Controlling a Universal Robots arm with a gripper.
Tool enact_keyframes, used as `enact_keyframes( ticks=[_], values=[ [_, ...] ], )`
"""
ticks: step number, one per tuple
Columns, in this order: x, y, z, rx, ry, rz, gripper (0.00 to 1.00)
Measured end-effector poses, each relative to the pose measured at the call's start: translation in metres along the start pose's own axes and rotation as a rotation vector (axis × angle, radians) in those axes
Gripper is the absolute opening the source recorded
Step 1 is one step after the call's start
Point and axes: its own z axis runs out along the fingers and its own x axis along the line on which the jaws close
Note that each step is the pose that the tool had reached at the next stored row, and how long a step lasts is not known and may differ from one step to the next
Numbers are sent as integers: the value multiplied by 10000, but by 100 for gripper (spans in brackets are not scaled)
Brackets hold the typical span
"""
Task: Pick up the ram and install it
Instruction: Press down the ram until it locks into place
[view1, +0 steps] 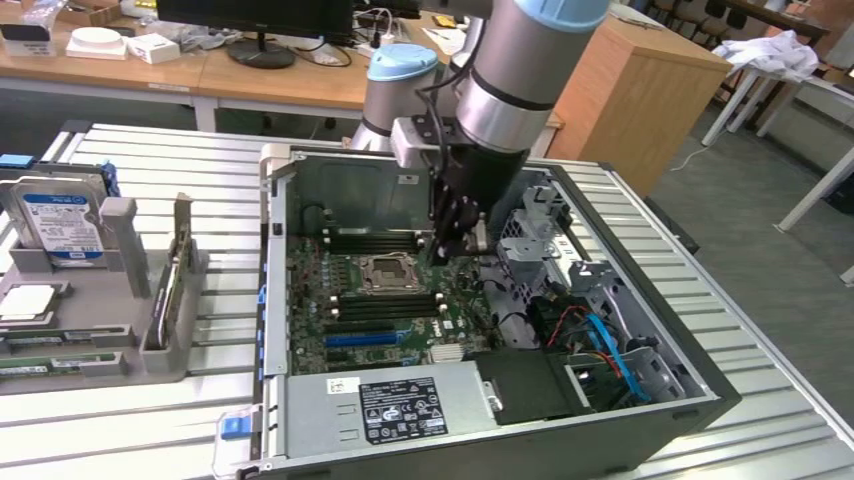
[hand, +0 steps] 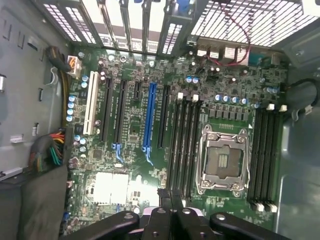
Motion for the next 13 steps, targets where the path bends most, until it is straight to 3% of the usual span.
enact_keyframes(
  ticks=[4, 13],
  values=[
    [-7, 2, -67, -6, -3, 1, 10],
    [-17, 4, -117, -14, -22, 2, 10]
  ],
)
